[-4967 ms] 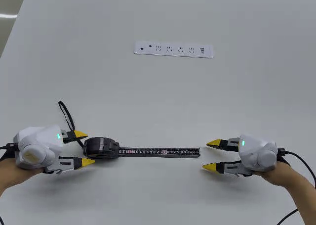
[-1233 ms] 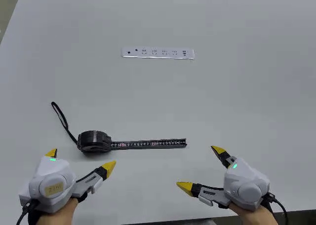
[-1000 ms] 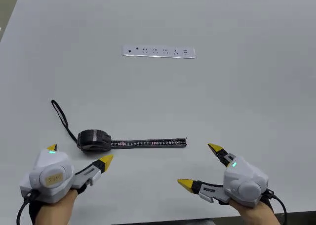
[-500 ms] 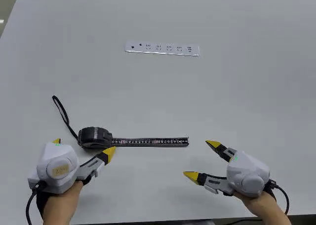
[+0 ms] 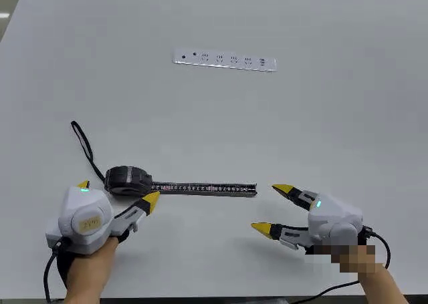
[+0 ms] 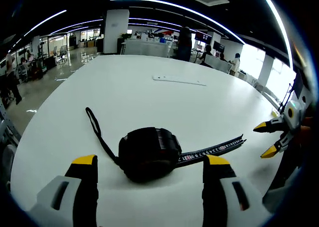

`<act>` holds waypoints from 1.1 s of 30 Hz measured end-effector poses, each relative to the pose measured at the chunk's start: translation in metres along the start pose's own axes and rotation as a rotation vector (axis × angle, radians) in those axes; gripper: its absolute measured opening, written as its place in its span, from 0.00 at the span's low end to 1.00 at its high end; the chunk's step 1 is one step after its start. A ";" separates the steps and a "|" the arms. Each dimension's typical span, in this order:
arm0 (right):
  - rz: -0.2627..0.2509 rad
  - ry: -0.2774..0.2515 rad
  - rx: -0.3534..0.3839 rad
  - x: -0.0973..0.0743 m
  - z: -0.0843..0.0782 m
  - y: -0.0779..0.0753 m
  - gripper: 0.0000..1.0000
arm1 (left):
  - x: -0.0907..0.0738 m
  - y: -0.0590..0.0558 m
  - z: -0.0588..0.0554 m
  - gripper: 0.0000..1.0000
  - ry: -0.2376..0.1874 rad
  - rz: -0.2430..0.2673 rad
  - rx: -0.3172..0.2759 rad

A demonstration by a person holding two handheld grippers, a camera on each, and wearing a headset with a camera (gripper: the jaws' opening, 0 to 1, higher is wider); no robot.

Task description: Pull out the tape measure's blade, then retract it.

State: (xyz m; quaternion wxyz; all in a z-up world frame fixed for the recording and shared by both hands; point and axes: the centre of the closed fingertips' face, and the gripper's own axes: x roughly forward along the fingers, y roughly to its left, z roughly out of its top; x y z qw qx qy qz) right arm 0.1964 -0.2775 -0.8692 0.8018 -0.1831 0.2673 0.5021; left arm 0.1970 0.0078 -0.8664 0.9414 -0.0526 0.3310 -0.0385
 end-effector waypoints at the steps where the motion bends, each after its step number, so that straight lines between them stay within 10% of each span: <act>1: 0.004 0.001 -0.006 0.001 0.000 -0.001 0.55 | 0.001 0.001 -0.001 0.85 0.002 0.002 0.000; 33: 0.175 0.020 -0.135 0.034 -0.006 -0.034 0.31 | 0.020 -0.003 0.000 0.77 -0.010 0.023 -0.045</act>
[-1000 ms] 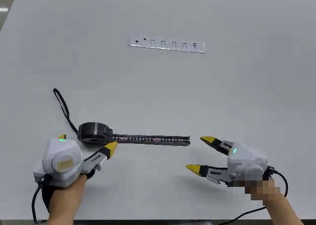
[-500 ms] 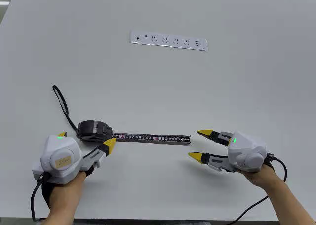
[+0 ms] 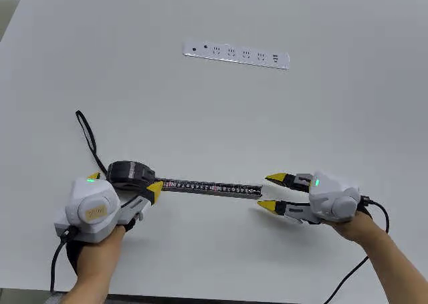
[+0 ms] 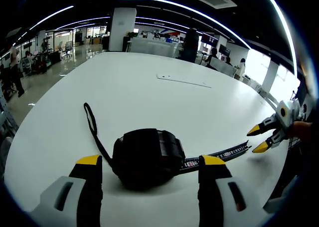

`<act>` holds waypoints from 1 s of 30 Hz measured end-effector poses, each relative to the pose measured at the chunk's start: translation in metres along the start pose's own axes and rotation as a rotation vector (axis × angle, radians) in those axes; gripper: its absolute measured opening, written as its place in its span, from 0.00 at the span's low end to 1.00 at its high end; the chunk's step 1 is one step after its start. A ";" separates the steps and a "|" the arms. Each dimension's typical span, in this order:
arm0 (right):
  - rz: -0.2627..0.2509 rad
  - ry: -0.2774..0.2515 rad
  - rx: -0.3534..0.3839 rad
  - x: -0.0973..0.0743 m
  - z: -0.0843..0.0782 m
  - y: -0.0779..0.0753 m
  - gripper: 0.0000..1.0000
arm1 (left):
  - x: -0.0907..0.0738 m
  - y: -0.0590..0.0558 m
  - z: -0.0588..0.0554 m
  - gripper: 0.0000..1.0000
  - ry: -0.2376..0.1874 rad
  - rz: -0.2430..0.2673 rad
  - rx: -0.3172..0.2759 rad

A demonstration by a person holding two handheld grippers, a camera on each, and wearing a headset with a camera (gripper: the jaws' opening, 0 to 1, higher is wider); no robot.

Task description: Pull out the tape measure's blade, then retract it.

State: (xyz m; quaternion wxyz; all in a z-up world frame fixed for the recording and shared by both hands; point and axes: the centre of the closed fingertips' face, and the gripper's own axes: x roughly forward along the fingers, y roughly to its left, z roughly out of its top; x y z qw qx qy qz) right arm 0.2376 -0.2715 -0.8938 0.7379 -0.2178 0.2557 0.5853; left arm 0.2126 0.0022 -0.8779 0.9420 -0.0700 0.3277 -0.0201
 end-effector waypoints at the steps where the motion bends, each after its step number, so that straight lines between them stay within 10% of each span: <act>1: 0.005 0.007 -0.007 0.001 -0.001 0.000 0.30 | 0.000 0.001 0.000 0.76 0.002 0.001 0.001; 30: 0.166 0.049 -0.085 0.018 -0.012 0.000 0.14 | 0.013 -0.003 -0.005 0.74 0.012 0.022 0.007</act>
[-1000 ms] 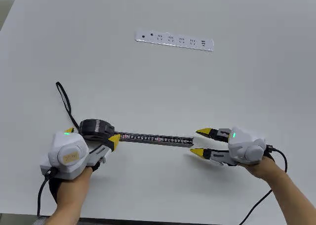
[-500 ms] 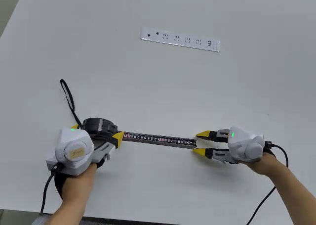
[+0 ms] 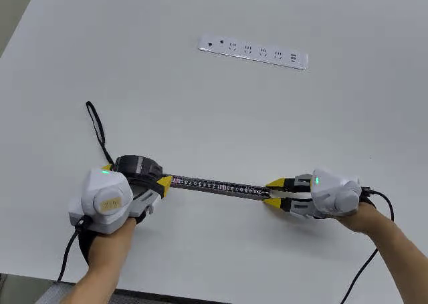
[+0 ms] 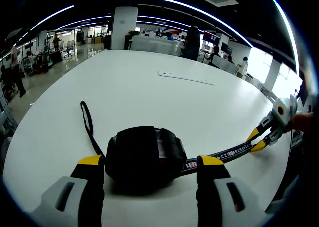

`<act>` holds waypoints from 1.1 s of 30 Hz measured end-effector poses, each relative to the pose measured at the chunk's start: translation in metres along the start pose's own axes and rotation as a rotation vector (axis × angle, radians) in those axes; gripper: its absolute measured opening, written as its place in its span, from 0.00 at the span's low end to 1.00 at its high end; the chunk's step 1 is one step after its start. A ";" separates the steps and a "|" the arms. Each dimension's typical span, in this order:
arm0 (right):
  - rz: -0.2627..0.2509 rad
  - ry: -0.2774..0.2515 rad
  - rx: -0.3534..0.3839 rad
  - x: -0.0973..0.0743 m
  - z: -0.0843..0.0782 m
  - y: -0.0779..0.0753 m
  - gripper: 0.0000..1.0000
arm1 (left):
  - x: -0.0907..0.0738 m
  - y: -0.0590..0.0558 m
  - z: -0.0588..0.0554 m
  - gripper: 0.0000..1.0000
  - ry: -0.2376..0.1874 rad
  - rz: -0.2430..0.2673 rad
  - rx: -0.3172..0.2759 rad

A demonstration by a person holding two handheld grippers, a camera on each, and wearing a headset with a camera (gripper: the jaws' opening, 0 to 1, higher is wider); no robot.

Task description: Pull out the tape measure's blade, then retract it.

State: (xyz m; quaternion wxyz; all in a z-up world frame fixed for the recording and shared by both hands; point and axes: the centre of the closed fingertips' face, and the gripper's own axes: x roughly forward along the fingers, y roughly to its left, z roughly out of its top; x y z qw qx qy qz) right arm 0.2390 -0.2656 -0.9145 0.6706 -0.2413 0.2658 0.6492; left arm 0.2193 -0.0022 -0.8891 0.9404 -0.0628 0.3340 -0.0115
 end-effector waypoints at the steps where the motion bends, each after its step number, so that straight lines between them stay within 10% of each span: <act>1: 0.001 -0.001 -0.002 0.000 0.000 0.000 0.14 | 0.000 0.000 0.000 0.74 0.000 0.002 0.000; 33: -0.024 0.000 0.016 -0.003 0.003 0.007 0.12 | 0.008 0.008 0.002 0.67 -0.012 0.068 -0.083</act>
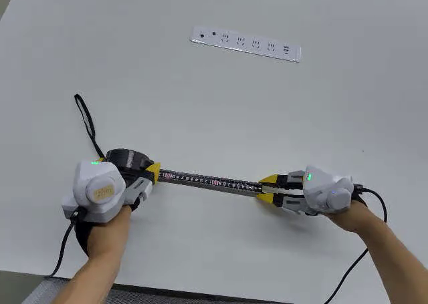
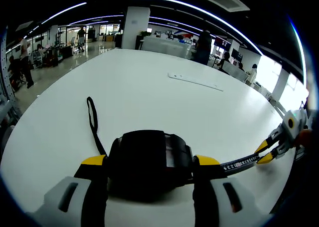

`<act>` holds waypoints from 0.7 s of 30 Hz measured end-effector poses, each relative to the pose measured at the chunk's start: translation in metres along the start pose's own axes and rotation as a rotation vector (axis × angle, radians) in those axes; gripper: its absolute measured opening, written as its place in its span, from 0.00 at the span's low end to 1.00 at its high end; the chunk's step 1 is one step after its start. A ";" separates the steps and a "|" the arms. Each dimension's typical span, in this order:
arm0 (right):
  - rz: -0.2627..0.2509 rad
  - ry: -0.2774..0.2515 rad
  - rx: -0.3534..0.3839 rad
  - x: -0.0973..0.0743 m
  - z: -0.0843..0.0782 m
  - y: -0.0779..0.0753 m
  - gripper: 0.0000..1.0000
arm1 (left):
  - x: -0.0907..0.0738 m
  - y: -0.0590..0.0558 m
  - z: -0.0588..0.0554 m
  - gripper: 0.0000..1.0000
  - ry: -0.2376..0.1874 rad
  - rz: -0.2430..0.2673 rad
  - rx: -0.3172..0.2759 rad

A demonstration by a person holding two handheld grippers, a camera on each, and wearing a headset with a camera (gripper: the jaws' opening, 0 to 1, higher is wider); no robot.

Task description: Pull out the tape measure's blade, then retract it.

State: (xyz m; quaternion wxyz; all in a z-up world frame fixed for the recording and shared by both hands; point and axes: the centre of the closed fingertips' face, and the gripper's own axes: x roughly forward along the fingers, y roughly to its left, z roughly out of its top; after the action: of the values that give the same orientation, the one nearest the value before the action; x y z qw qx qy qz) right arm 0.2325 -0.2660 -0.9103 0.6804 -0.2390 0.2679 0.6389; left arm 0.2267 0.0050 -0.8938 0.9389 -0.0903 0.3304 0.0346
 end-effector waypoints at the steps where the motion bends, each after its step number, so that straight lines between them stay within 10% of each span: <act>1: 0.000 -0.001 0.001 0.000 0.001 0.001 0.12 | 0.000 0.000 0.000 0.67 -0.003 0.007 -0.001; 21: -0.006 0.005 0.009 -0.001 0.001 0.002 0.12 | -0.001 0.002 0.003 0.67 -0.021 0.035 -0.057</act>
State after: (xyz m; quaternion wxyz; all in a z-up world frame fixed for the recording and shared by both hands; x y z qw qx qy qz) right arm 0.2303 -0.2657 -0.9084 0.6828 -0.2383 0.2719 0.6349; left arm 0.2277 0.0074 -0.8912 0.9386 -0.1107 0.3209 0.0613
